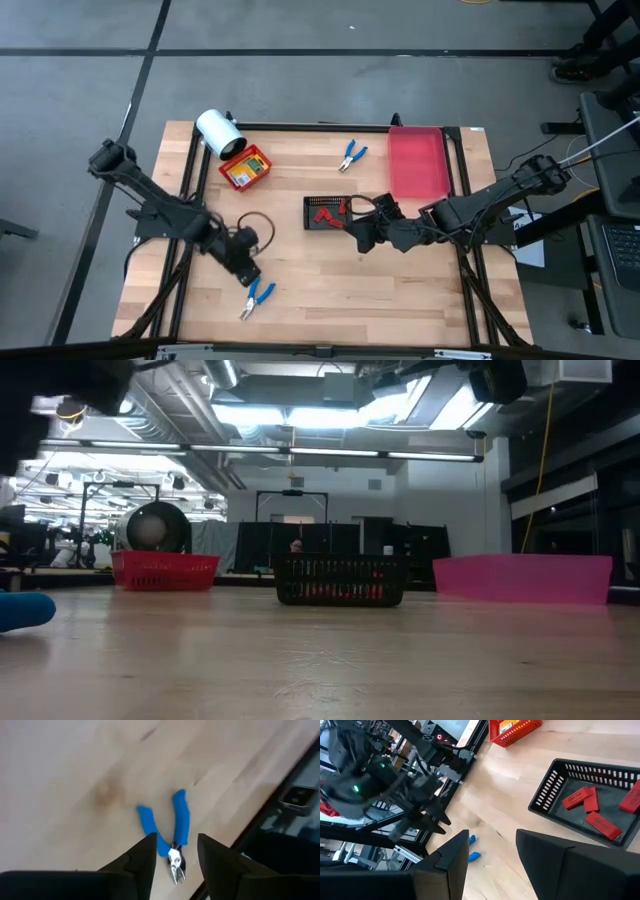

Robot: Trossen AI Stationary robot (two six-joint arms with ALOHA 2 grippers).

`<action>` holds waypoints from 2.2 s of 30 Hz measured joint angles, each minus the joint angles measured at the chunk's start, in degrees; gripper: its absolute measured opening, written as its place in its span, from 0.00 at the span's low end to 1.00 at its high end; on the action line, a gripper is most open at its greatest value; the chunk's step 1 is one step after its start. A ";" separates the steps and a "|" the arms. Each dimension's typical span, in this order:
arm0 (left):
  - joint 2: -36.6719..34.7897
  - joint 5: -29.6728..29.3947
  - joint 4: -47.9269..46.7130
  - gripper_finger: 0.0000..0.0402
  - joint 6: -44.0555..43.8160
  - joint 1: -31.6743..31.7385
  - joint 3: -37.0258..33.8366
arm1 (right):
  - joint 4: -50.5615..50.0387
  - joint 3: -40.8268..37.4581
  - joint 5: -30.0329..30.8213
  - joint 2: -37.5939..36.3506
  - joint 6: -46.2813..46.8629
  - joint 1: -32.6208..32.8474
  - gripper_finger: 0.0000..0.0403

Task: Pick & Place School Supplies
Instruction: Put the bottom blue hole puncher into the pink bin

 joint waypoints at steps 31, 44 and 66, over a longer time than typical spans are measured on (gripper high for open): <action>17.52 -8.53 6.30 0.07 0.34 2.74 -0.13 | 4.70 0.02 -2.38 -0.18 -3.97 0.66 0.42; -1.37 -13.54 38.14 0.07 36.80 20.61 0.04 | 23.25 0.02 -18.36 -2.49 -24.33 -6.79 0.42; 1.10 -0.16 54.40 0.07 39.58 30.75 1.20 | 24.33 0.02 -23.39 -1.93 -30.10 -13.03 0.42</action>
